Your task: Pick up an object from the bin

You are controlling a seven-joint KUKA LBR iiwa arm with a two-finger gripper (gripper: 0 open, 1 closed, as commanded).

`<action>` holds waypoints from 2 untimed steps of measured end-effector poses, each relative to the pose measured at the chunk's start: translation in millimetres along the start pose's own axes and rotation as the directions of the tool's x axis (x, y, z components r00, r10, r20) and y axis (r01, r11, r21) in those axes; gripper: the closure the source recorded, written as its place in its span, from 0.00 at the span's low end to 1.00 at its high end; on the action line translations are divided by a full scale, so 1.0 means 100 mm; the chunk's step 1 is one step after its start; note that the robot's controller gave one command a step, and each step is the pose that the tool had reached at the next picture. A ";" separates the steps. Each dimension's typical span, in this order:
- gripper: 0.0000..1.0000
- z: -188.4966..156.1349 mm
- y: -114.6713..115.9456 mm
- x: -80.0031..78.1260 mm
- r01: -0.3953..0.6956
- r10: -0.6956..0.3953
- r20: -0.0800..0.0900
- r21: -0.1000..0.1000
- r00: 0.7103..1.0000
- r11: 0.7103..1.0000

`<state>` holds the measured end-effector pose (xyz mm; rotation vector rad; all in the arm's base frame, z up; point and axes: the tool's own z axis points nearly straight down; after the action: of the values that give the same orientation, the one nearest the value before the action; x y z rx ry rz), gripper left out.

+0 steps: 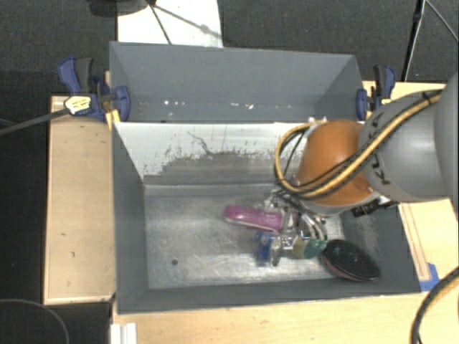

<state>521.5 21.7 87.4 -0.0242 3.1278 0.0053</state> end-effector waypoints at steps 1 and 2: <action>1.00 0.01 0.01 0.02 0.002 -0.002 -0.017 0.000 1.000 1.000; 1.00 -1.38 0.25 0.08 0.012 -0.012 -0.005 0.002 1.000 1.000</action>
Offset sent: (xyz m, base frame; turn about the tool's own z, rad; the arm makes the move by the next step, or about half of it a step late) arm 0.0000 0.0000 0.0000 0.0000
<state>511.1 46.4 225.7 -0.0435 3.1322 0.0023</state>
